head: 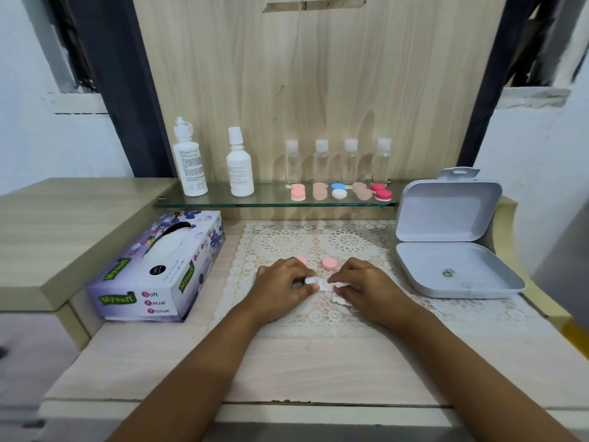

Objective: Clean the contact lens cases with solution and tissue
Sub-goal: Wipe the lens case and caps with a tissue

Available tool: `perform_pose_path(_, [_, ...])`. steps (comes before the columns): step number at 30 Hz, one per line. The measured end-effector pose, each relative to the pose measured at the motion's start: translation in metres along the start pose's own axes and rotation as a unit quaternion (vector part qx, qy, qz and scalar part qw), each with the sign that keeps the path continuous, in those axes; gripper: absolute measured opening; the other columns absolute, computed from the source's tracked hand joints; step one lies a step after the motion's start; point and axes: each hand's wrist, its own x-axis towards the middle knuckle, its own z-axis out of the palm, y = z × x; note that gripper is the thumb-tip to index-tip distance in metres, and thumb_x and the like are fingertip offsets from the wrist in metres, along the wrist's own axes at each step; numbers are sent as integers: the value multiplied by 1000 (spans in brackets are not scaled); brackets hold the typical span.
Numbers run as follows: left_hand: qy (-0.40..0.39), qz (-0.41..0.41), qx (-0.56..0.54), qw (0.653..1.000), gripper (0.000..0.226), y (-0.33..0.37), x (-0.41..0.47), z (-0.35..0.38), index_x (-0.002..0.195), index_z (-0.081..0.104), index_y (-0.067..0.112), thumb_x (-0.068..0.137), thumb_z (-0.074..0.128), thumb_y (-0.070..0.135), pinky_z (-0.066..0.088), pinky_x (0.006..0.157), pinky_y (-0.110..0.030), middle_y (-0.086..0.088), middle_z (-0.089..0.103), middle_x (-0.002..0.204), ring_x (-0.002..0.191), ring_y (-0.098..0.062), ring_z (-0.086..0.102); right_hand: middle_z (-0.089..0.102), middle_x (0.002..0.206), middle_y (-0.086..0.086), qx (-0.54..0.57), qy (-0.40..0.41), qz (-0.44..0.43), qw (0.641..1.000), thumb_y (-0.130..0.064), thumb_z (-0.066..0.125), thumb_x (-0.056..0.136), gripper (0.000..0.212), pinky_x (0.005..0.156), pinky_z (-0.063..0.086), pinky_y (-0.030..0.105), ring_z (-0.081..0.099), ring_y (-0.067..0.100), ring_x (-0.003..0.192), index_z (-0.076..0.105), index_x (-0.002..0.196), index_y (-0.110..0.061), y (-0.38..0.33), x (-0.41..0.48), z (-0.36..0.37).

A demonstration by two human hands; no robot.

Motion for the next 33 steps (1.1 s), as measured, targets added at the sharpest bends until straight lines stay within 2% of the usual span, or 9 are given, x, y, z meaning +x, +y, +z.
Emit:
perform_pose_path(4, [-2,-3,-3,1000,24,0,0,0,108,68,28,87,61,36,35,99,-46,15,58,105,105,-6,48,55,91,1,-30,-1,2,1000,-16,61,87,23,79,43,33,51,22,89,69,108,-16,0,0,1])
perform_pose_path(7, [-1,-3,-4,1000,25,-1,0,1,109,68,27,87,61,37,36,98,-46,14,58,106,105,-6,48,57,100,5,-83,-18,0,996,-20,54,91,25,82,43,39,49,27,94,66,112,-17,-2,0,3])
perform_pose_path(11, [2,-4,-2,1000,25,-1,-1,1,108,68,27,86,61,37,36,98,-45,12,59,106,105,-7,49,56,106,10,-163,-45,-11,986,-25,40,90,33,84,44,44,50,32,99,61,109,-8,-7,1,3])
perform_pose_path(15, [4,-5,4,1000,26,0,-1,1,109,68,26,86,61,38,36,98,-45,11,59,107,105,-7,49,55,109,8,-178,-40,1,983,-27,39,91,32,84,43,38,49,28,104,58,111,-11,-9,1,2])
perform_pose_path(22, [1,-4,14,1000,26,2,-1,0,109,67,27,88,59,39,32,100,-43,11,58,109,109,-7,48,50,110,-2,-72,-60,83,992,-24,47,93,24,86,29,33,41,18,111,57,115,-22,-9,6,3])
perform_pose_path(26, [-1,-3,35,999,26,4,-2,-1,111,66,29,89,57,40,28,99,-38,12,57,110,111,-7,46,53,111,-2,-35,-61,108,992,-24,51,92,22,97,32,38,43,17,114,60,112,-22,-6,8,2])
perform_pose_path(29, [-5,-7,27,1000,26,4,-2,-1,111,66,29,89,57,40,29,99,-39,12,57,110,110,-7,46,55,108,-5,-5,-65,122,990,-28,55,91,15,99,32,39,46,15,108,59,104,-23,-3,7,4])
perform_pose_path(31, [-7,-8,27,1000,26,5,-3,-2,111,65,30,89,56,40,28,99,-39,11,56,110,110,-7,45,57,99,-6,81,-46,140,986,-30,58,89,2,91,42,38,53,16,97,57,90,-31,-1,6,5])
perform_pose_path(33, [-9,-10,29,999,25,5,-3,-3,111,64,31,90,54,40,26,99,-37,10,55,110,110,-7,45,60,93,-4,182,-5,161,970,-29,60,88,11,71,49,30,58,16,81,54,80,-35,-2,4,4])
